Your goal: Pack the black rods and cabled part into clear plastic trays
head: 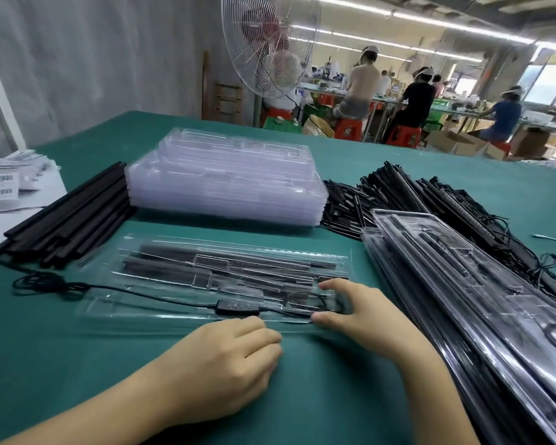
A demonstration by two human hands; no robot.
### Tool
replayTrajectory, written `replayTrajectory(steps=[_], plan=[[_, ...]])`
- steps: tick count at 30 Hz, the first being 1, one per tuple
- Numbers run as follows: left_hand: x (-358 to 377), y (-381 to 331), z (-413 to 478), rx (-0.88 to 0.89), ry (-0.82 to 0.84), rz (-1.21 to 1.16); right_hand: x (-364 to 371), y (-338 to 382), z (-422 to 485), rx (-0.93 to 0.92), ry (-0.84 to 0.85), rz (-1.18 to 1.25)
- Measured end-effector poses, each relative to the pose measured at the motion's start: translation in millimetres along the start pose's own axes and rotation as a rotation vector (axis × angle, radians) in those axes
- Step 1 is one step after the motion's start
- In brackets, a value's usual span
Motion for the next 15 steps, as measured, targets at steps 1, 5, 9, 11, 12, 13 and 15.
replayTrajectory(steps=[1,5,9,11,12,13,15], plan=[[-1.6,1.4,0.0,-0.012,-0.013,0.008,0.5,0.2,-0.2,0.001,0.008,-0.009],[0.1,4.5,2.2,-0.099,0.047,0.092,5.9,6.4,0.5,-0.015,0.044,-0.068],[0.5,4.4,0.9,-0.124,0.092,0.051,8.9,12.4,-1.2,-0.019,0.088,-0.138],[2.4,4.3,-3.9,-0.148,0.111,0.026,9.3,12.8,-2.5,-0.010,0.105,-0.138],[3.3,5.3,-5.3,-0.174,0.125,0.005,9.3,12.5,-2.8,-0.005,0.111,-0.137],[3.6,6.9,-5.3,-0.202,0.136,-0.028,9.5,12.3,-3.1,0.001,0.117,-0.136],[4.5,11.7,-3.2,-0.249,0.166,-0.077,10.3,12.1,-3.5,0.011,0.131,-0.128]])
Point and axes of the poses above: each hand's wrist, its own z-axis towards the middle knuckle, its own x-axis out of the palm, y = z × x, the point moved 6 cm from there along z, towards the middle knuckle, and after that the axes turned 4 degrees about -z, right-handed, at the moved point
